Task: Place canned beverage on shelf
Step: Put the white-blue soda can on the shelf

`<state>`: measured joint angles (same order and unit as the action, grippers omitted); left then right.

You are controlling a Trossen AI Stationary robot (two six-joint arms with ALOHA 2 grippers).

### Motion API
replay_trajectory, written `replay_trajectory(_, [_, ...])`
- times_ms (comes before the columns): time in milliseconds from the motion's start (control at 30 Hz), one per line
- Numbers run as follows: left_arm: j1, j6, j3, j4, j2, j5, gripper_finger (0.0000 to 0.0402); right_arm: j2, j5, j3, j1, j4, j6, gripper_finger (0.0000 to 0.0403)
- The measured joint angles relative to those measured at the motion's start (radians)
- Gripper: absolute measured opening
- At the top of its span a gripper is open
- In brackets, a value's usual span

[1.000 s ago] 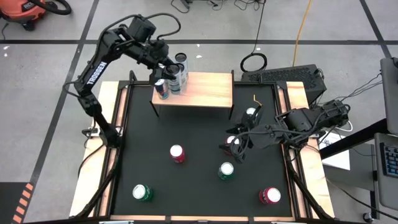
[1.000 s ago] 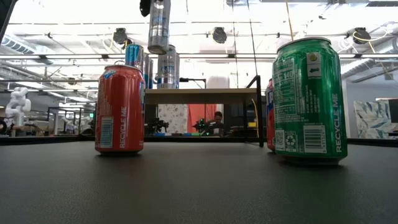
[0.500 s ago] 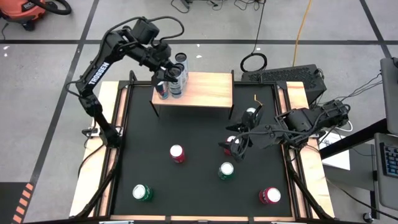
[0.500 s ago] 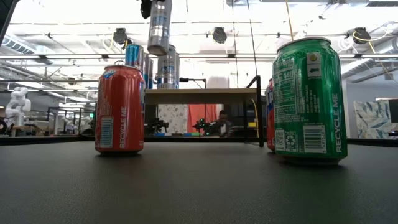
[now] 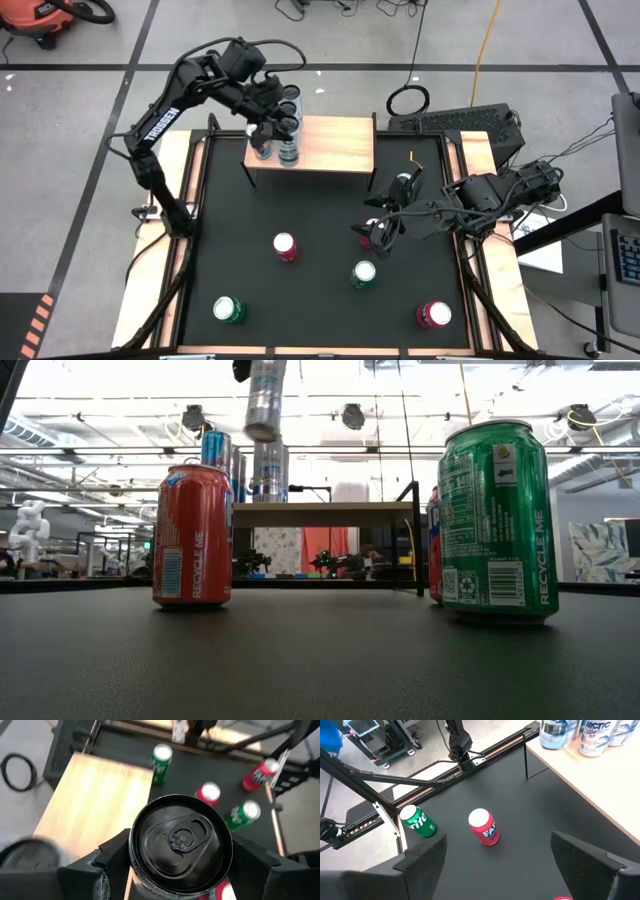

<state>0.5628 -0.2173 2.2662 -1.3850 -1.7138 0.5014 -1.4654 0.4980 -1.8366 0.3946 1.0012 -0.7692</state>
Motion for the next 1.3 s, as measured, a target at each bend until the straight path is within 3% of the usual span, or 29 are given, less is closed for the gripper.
replay_trajectory(267, [-0.081, 0.048, 0.000, 0.121, -0.011, -0.056, 0.0254, 0.000, 0.007, 0.000, 0.000, 0.000, 0.019, 0.0334])
replay_trajectory(933, [0.009, -0.106, 0.000, 0.009, -0.025, -0.006, 0.0254, 0.000, 0.008, 0.000, 0.000, 0.000, 0.022, 0.0334])
replay_trajectory(1300, [0.046, -0.106, -0.215, 0.103, 0.046, -0.007, 0.0254, 0.000, 0.031, 0.000, 0.000, 0.000, -0.002, 0.0334])
